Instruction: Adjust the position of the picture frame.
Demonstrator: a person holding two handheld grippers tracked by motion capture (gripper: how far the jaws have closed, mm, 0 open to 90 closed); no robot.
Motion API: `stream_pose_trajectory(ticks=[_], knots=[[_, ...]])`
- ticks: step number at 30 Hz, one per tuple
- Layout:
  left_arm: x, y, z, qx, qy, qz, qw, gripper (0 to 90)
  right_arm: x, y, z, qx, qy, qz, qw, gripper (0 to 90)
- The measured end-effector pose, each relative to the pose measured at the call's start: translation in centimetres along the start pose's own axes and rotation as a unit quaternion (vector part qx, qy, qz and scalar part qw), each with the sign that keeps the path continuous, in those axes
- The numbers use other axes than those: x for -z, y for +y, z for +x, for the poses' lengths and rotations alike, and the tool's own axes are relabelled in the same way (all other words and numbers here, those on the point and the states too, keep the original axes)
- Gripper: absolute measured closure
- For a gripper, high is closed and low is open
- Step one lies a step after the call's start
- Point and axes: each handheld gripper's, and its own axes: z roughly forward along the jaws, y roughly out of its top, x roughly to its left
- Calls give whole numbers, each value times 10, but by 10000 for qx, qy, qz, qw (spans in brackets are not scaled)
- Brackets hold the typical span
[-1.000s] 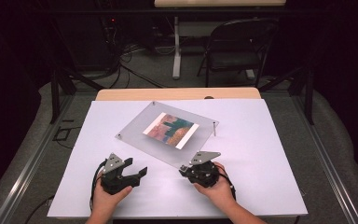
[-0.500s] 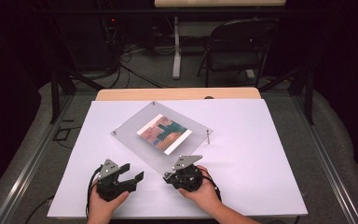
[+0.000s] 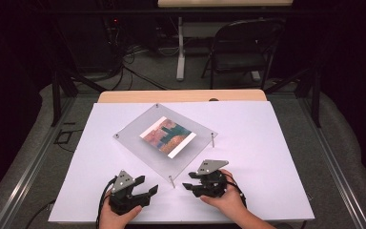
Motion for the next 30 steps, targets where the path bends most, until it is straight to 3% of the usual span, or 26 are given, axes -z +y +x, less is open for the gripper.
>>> stream_pose_trajectory(ticks=[2,8,12,16,24,30], knots=[[-1,0,-2,-11,-31,22,10000,370,6,-1,-5,-1,-146,-40,9999,537],[-11,-1,-7,-87,-234,56,9997,371,17,-4,-30,-340,-483,-165,9981,537],[-19,0,-11,-160,-233,144,9995,372,23,-3,-54,-596,-795,-276,9947,537],[-28,1,-15,-141,-292,151,9994,401,25,-4,-66,-544,-966,-308,9934,535],[-39,2,-22,-180,-313,187,9992,471,33,-10,-100,-932,-1505,-353,9836,555],[-47,1,-24,-54,-316,219,9992,528,34,-11,-122,-910,-1795,-337,9790,592]])
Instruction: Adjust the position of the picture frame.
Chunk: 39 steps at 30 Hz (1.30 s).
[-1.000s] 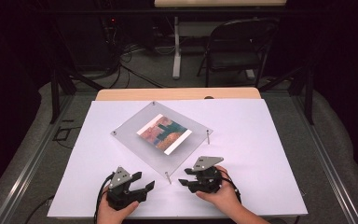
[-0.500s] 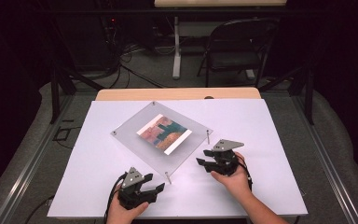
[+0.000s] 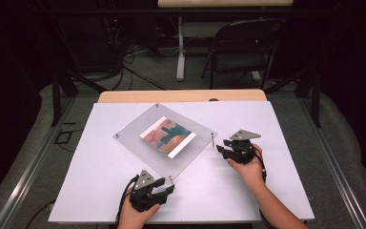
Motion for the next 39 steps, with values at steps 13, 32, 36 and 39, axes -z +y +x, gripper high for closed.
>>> stream_pose_trajectory(ticks=[13,32,36,39], knots=[[-17,4,-7,-127,130,-43,9998,663,-28,6,-2,106,190,41,9998,629],[-19,7,-8,15,114,6,9999,851,-51,13,3,158,134,150,9997,811],[-18,7,-7,20,99,47,9999,852,-50,12,0,45,189,120,9997,848],[-18,8,-7,38,86,60,9999,852,-50,11,0,120,188,107,9997,852]])
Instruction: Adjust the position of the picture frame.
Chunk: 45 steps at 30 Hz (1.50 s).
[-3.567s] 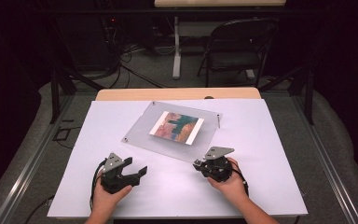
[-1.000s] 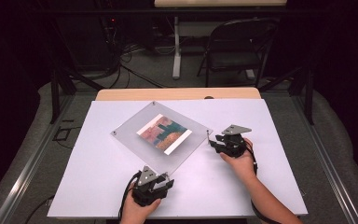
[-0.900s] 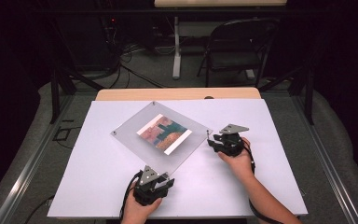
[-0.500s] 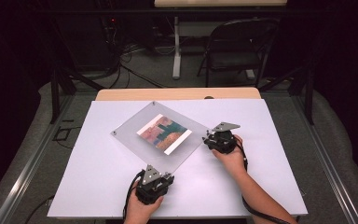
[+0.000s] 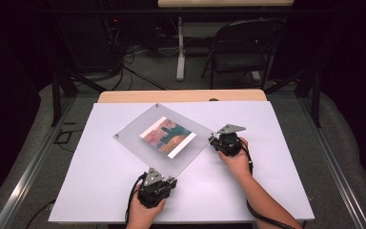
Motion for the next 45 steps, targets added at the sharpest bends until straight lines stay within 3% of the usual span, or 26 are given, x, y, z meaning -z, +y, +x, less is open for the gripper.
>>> stream_pose_trajectory(ticks=[13,25,38,45], knots=[[4,1,1,-8,-52,33,10000,852,3,0,0,-57,116,-6,9999,853],[12,5,5,26,-108,-67,9999,852,19,0,2,-3,146,-44,9999,856],[20,13,18,121,-225,-95,9996,853,43,-3,5,-119,178,13,9998,857],[25,21,33,216,-249,-107,9994,853,63,-9,12,-259,214,-37,9994,857]])
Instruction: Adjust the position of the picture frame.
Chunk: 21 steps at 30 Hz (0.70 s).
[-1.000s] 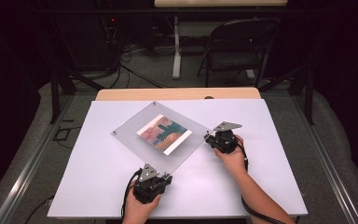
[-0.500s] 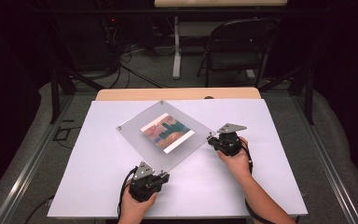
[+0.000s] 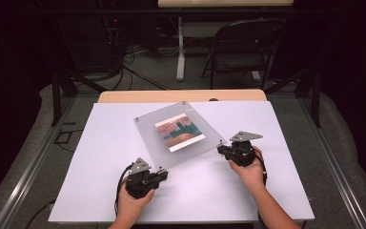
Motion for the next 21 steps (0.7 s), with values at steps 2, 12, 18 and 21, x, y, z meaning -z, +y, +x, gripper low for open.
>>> stream_pose_trajectory(ticks=[2,12,18,21], knots=[[1,2,4,8,-12,-18,10000,853,4,-2,3,-47,-8,-44,10000,857],[5,12,24,100,58,-117,9999,852,28,-12,23,-254,127,-148,9995,856],[0,15,31,291,-46,-125,9995,845,32,-17,30,-364,93,-151,9992,857],[-2,18,31,212,-10,-81,9997,845,33,-18,29,-430,37,-132,9990,857]])
